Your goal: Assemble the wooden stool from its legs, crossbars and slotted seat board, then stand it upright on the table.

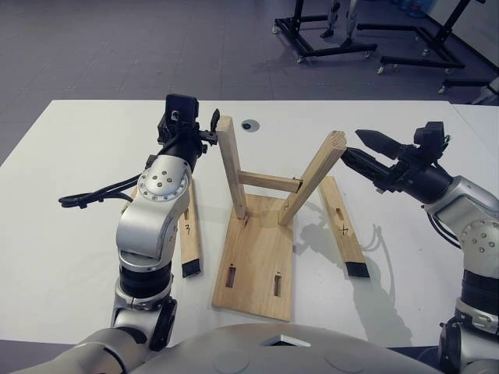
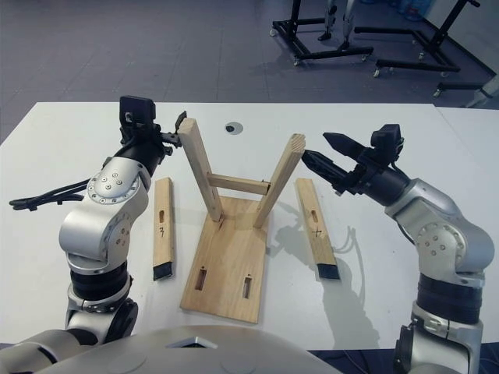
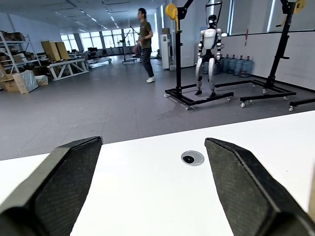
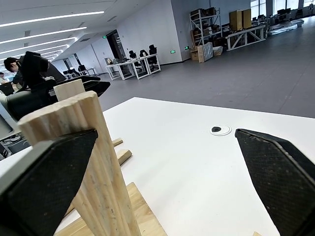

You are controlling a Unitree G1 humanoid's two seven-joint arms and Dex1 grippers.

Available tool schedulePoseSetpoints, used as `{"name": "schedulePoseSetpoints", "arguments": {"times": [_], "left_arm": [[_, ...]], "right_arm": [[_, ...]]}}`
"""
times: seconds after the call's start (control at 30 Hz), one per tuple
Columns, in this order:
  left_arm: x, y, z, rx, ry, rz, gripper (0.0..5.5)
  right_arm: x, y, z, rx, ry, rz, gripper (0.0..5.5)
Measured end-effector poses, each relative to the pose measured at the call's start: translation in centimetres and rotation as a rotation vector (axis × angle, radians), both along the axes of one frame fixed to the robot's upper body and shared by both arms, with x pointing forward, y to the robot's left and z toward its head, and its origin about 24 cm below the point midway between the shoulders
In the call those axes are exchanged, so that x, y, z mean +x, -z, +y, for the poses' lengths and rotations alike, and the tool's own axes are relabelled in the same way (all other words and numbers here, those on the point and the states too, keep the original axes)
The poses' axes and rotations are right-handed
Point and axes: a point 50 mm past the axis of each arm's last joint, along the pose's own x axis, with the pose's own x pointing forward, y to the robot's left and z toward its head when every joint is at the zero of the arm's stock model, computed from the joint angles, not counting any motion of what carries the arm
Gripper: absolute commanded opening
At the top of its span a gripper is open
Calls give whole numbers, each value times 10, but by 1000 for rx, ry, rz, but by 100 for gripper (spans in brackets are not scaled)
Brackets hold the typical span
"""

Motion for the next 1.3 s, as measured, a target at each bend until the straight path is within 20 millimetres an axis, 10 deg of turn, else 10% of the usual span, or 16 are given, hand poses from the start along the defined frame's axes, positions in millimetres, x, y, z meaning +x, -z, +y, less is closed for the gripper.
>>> {"name": "schedulePoseSetpoints", "arguments": {"times": [0.57, 1.3], "left_arm": [[22, -14, -4, 86, 52, -84, 382], [18, 28, 20, 150, 160, 57, 382]], "right_arm": [[17, 6, 7, -115, 14, 20, 517], [24, 27, 19, -274, -34, -22, 517]]}}
